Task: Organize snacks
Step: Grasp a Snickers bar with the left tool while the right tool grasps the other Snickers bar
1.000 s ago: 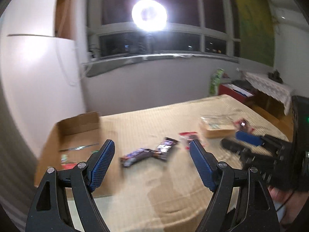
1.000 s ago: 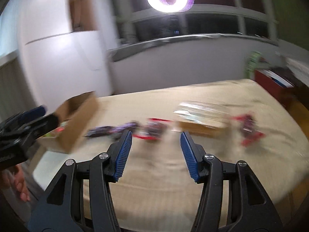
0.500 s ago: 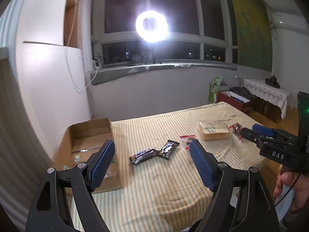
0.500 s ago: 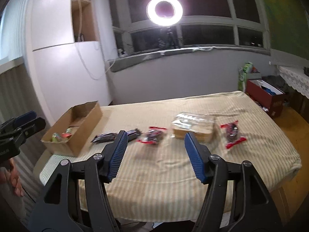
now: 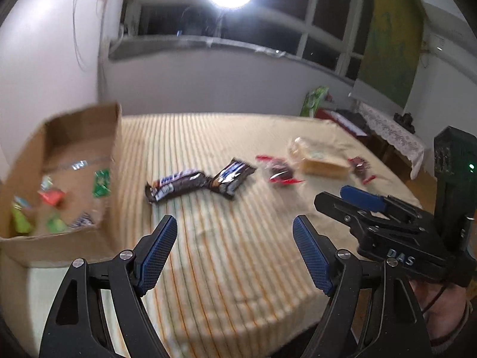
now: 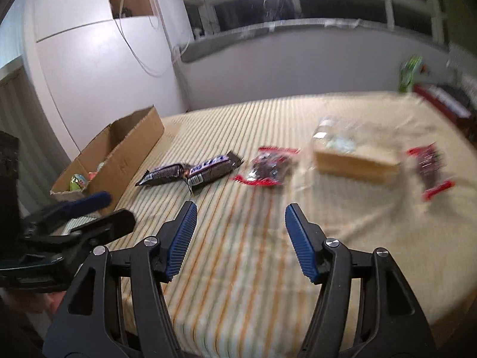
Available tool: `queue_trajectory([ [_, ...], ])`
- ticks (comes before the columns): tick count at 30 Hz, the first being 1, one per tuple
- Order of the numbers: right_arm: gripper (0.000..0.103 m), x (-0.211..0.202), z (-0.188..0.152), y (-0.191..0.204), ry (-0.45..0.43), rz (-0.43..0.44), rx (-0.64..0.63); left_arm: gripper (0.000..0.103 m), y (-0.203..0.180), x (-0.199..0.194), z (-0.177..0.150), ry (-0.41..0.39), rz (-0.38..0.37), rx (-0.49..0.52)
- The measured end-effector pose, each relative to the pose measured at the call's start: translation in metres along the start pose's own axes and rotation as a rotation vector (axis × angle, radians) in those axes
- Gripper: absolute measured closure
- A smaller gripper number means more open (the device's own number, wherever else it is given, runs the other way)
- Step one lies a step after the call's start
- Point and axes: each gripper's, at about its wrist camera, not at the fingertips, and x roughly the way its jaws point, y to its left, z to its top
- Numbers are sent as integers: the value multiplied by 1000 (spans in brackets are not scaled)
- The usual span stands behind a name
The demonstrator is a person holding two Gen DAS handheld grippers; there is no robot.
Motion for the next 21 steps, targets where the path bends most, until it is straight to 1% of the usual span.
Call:
queue_trajectory([
  [2,39,17,7,0,24,43,21,23,13,20,2,31,17,-36],
  [4,39,31,14,6,43,71,23,23,24,28,4,40,49,-61],
  [7,38,49,24,19,57,88,10,23,33,28,4,34,82,-67],
  [9,34,58,28,22,74,90,12,23,37,26,2,27,76,-66],
  [12,33,74,35,22,115,74,35,23,39,25,0,30,77,-77],
  [13,33,76,38,21,119,69,38,23,35,28,0,32,77,-71],
  [15,30,82,44,17,130,46,40,23,31,27,-3,34,61,-53],
  [17,29,93,50,11,161,28,51,23,29,26,-2,30,62,-39],
  [19,29,102,54,9,189,20,36,23,28,26,1,18,75,-27],
  [21,29,107,57,14,205,0,-9,23,24,27,5,-3,100,-12],
])
